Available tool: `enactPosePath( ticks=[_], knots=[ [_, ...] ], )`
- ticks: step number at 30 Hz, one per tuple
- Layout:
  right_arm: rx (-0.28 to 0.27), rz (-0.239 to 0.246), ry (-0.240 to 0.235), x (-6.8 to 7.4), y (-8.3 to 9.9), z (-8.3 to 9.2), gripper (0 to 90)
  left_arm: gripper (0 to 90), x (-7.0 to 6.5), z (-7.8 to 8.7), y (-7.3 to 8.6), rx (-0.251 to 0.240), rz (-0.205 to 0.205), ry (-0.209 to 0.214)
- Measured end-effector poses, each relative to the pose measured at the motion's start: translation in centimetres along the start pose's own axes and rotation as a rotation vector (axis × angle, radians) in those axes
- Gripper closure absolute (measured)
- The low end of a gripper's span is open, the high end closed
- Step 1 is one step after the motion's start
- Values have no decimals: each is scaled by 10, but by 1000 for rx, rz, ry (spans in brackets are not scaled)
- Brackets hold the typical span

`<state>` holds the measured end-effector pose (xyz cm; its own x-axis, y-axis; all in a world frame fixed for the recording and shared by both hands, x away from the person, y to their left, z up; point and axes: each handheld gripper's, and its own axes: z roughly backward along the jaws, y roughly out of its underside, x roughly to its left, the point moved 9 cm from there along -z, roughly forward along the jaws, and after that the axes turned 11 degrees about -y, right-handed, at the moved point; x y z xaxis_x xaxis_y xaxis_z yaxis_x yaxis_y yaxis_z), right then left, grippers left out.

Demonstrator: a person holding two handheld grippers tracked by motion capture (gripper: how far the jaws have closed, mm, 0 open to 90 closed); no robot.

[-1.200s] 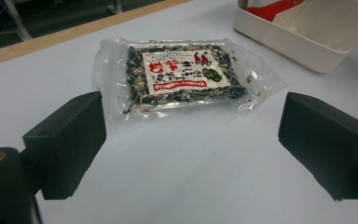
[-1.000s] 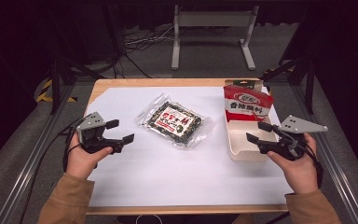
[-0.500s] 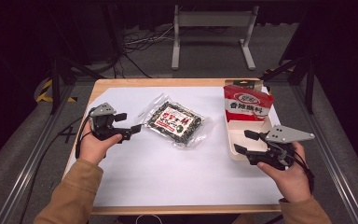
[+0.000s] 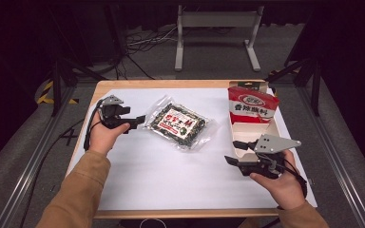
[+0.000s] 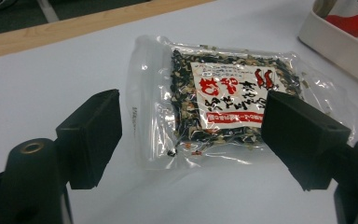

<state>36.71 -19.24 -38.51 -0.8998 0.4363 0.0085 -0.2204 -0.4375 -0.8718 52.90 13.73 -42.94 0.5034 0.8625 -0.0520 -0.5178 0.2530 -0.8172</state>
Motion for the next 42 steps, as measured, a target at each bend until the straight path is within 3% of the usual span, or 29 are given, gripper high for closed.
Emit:
enactPosePath(
  ticks=[3, 6, 10, 19, 28, 32, 34, 40, 42],
  knots=[
    [8, 4, -9, 2, 1, -3, 438, 209, 1, -8, 1, 8, 8, 4],
    [25, 12, -19, 6, 3, -5, 444, 206, 1, -17, 3, 16, 44, 6],
    [28, 19, -25, 10, 4, -7, 444, 207, 5, -32, 9, 32, 49, -2],
    [35, 38, -44, 22, 8, -9, 474, 334, 12, -55, 22, 82, 83, -9],
    [39, 40, -62, 27, 11, -13, 491, 368, 14, -62, 32, 134, 108, 18],
    [38, 37, -85, 31, 11, -17, 500, 321, 14, -66, 38, 165, 95, 13],
    [38, 38, -88, 31, 11, -17, 500, 313, 13, -68, 40, 177, 112, 23],
    [39, 41, -97, 33, 11, -19, 497, 342, 6, -69, 43, 201, 121, 67],
    [35, 37, -100, 33, 11, -19, 497, 342, 4, -69, 42, 203, 109, 61]
  ],
)
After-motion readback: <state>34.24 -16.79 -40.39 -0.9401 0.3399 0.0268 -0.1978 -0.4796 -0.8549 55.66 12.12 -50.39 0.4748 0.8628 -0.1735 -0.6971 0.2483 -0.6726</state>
